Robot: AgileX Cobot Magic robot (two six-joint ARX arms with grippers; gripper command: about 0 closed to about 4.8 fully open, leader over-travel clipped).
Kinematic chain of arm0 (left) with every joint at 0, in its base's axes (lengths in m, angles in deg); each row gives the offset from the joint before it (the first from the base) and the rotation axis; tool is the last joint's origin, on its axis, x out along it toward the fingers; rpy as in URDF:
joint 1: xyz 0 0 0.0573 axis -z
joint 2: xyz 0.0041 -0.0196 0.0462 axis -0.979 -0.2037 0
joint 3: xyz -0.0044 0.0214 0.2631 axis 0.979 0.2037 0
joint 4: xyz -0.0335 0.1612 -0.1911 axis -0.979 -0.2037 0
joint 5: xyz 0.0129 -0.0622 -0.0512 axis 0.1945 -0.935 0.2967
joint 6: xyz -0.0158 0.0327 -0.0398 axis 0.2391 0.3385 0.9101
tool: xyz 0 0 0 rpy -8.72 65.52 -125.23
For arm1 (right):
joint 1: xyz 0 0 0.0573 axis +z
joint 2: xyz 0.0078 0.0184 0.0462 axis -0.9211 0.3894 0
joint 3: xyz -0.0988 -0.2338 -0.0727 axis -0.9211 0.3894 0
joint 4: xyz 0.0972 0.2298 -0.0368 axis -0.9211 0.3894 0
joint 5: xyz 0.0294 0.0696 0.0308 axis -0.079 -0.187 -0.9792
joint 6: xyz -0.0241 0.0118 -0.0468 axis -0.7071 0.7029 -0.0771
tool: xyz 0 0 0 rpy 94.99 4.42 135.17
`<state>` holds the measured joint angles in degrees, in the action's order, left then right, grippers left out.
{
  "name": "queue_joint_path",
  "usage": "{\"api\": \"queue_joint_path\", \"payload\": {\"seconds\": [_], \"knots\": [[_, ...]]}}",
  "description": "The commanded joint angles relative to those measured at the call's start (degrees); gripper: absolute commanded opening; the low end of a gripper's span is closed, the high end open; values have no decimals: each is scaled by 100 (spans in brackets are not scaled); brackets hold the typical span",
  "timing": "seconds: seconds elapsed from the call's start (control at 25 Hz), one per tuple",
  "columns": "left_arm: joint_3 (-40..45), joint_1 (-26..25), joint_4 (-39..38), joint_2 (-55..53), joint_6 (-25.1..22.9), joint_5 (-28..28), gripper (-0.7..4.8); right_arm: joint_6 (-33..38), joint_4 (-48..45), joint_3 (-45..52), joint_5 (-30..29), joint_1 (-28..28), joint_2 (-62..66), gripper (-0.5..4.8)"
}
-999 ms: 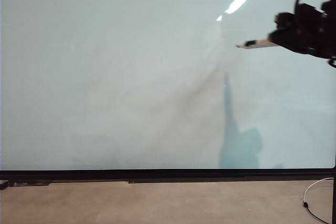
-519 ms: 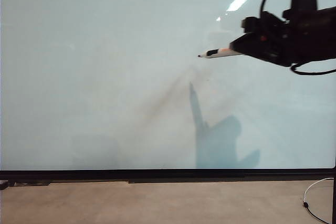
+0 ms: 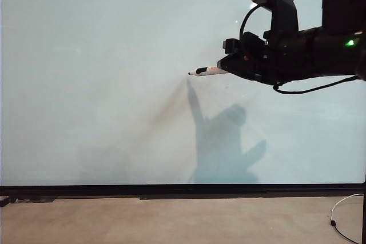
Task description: Pick up the pen on the shelf to the right of the whiteboard and draw a check mark.
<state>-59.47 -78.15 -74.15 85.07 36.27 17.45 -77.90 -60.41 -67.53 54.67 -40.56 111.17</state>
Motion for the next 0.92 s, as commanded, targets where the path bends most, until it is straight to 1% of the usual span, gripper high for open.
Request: {"api": "queue_joint_path", "payload": {"seconds": [0.04,0.52,0.92], "knots": [[-17,0,72,0,-26,0,-4,15,-90,-166,177,59,114,-9],[-15,0,72,0,-26,0,-4,17,-63,-146,337,68,114,-9],[-17,0,72,0,-26,-2,-4,20,210,-140,505,68,114,-9]]}}
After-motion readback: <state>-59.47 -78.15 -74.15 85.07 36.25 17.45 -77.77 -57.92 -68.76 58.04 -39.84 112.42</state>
